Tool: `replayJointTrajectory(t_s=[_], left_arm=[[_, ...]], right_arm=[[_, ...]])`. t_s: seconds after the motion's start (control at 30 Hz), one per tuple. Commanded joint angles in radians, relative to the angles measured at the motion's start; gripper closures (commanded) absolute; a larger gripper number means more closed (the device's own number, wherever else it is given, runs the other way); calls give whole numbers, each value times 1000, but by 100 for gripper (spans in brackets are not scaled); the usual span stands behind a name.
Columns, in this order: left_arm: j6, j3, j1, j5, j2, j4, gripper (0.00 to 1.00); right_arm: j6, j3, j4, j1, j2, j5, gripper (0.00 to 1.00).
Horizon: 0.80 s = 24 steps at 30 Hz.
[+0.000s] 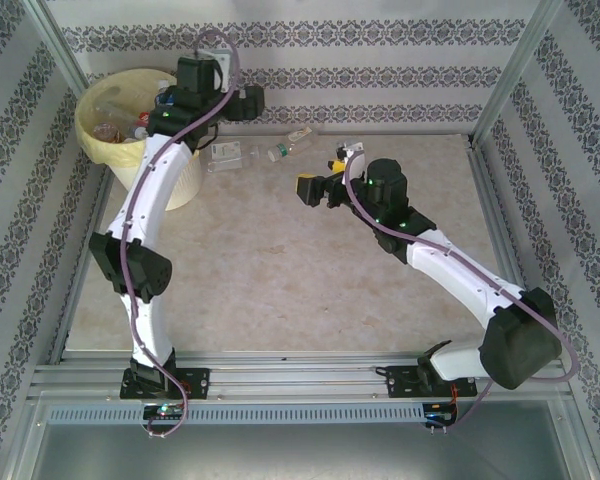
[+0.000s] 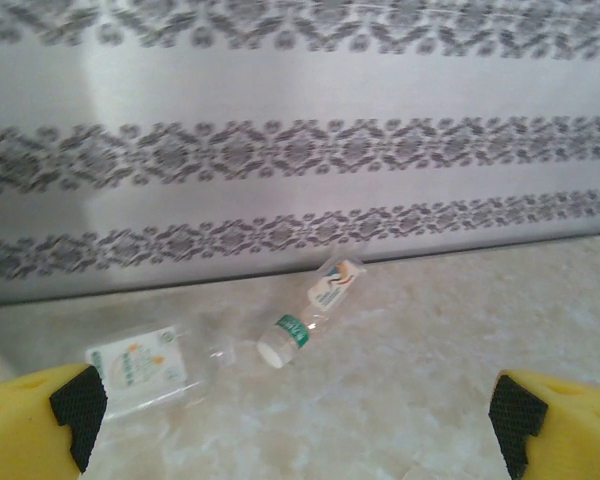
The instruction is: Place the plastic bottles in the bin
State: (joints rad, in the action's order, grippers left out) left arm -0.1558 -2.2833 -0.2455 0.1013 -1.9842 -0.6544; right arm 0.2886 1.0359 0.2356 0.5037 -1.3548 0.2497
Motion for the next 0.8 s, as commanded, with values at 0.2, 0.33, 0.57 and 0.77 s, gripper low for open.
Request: replayJointTrajectory(t_s=[0.2, 0.33, 0.57, 0.77], left_arm=[[-10, -77, -28, -81, -169, 37, 0], [-51, -129, -25, -173, -264, 18, 0], [-117, -193, -18, -181, -391, 22, 0], [-196, -197, 7, -194, -470, 61, 0]], right_arm=[[31, -47, 5, -34, 75, -43, 2], [30, -59, -14, -46, 103, -55, 2], [31, -87, -33, -66, 146, -73, 2], [28, -96, -49, -79, 164, -76, 2]])
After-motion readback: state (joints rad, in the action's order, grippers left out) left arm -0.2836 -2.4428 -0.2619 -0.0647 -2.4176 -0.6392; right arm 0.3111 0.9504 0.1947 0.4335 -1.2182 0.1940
